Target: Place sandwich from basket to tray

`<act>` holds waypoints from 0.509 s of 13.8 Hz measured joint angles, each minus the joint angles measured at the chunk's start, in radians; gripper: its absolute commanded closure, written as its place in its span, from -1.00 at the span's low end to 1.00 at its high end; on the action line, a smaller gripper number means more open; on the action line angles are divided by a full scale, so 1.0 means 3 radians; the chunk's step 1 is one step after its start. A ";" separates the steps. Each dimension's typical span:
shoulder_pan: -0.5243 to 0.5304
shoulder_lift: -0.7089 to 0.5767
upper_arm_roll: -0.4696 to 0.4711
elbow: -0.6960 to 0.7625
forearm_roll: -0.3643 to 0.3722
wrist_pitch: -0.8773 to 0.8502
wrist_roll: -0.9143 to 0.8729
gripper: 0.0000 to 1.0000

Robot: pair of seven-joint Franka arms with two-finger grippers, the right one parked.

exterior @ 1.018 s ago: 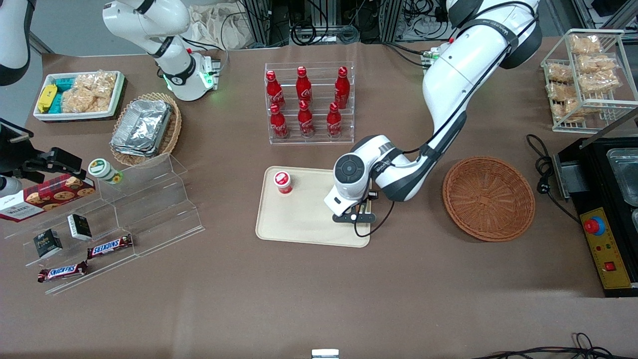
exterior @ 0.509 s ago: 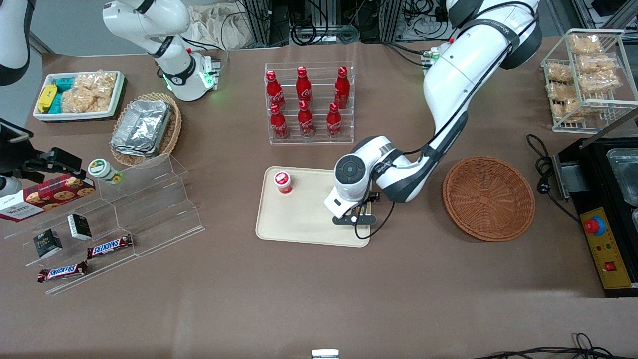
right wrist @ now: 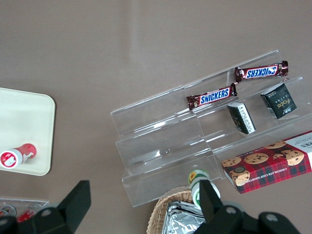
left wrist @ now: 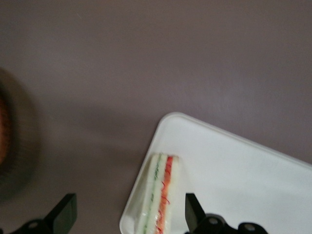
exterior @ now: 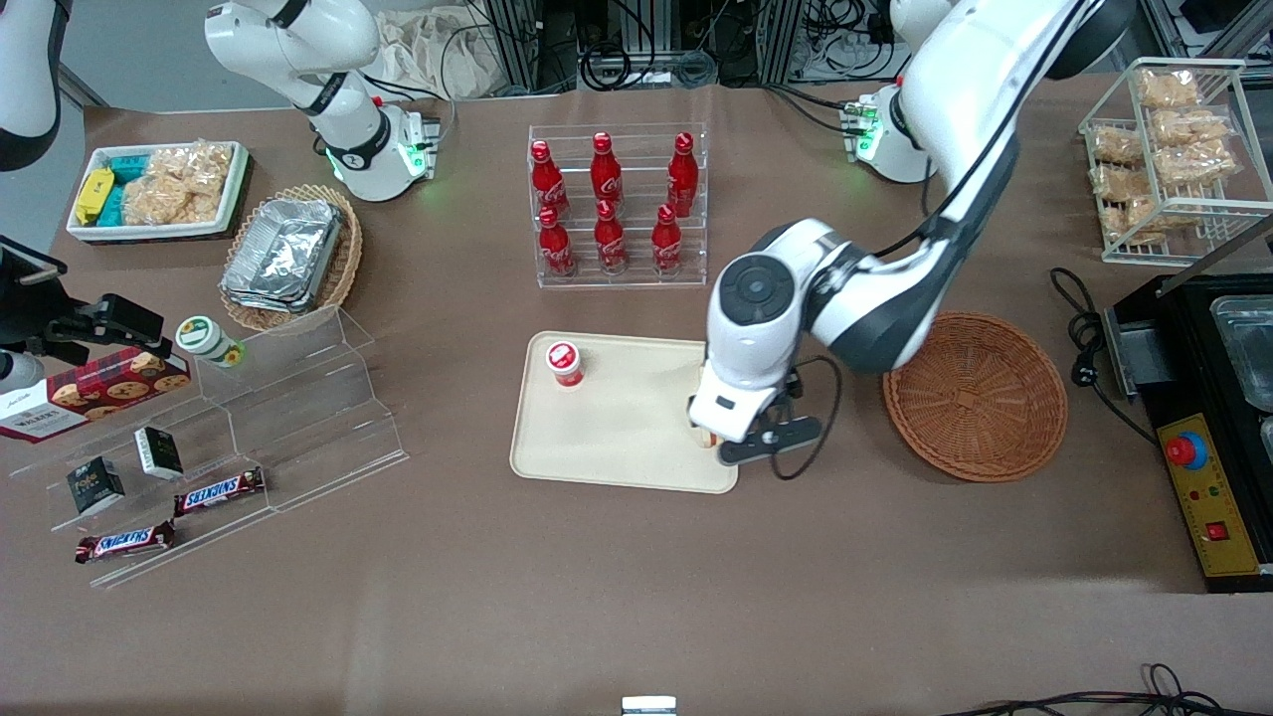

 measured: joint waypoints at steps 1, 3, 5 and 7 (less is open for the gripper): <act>0.0046 -0.0109 0.0010 -0.0006 -0.0017 -0.0100 -0.0019 -1.00; 0.0220 -0.0292 0.0014 -0.0054 -0.0082 -0.0185 -0.0013 -1.00; 0.0447 -0.0454 0.0014 -0.0126 -0.0216 -0.0224 0.0189 -1.00; 0.0670 -0.0636 0.0017 -0.0152 -0.0437 -0.0431 0.0621 -1.00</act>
